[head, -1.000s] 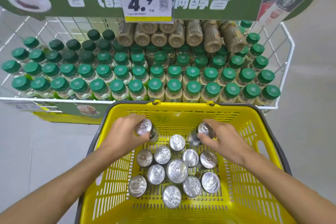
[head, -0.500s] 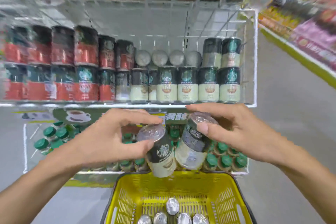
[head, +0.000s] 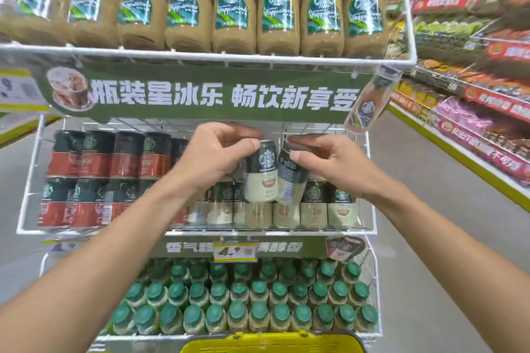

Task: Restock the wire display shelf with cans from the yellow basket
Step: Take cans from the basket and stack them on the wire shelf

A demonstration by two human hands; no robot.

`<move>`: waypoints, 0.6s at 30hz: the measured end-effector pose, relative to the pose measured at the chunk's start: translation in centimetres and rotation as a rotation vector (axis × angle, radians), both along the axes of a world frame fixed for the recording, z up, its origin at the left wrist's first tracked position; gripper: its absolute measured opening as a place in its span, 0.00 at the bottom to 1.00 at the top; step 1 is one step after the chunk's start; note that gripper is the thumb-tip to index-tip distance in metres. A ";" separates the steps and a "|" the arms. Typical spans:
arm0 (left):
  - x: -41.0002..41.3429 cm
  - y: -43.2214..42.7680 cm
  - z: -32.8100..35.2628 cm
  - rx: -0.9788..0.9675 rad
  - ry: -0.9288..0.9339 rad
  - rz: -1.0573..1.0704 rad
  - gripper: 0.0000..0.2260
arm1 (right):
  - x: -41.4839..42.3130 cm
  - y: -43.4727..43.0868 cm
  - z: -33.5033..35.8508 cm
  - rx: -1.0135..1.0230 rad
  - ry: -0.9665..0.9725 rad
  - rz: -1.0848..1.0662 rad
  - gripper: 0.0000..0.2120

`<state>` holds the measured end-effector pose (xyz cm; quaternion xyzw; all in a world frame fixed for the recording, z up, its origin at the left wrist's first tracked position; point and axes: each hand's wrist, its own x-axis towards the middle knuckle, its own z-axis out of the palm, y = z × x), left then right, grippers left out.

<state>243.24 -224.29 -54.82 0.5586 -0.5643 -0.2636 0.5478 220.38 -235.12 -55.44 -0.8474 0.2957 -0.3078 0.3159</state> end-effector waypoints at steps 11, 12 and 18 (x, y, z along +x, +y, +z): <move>1.8 -8.8 -1.2 0.243 -0.038 0.172 0.21 | 1.5 -6.2 -0.2 0.133 -0.056 -0.053 0.12; 1.9 -9.2 -1.3 0.303 -0.063 0.167 0.24 | 1.9 -7.0 -0.6 0.110 -0.030 -0.069 0.10; 2.5 -12.6 -5.1 0.032 -0.051 0.097 0.06 | 3.9 -10.6 -2.7 0.080 0.076 -0.099 0.14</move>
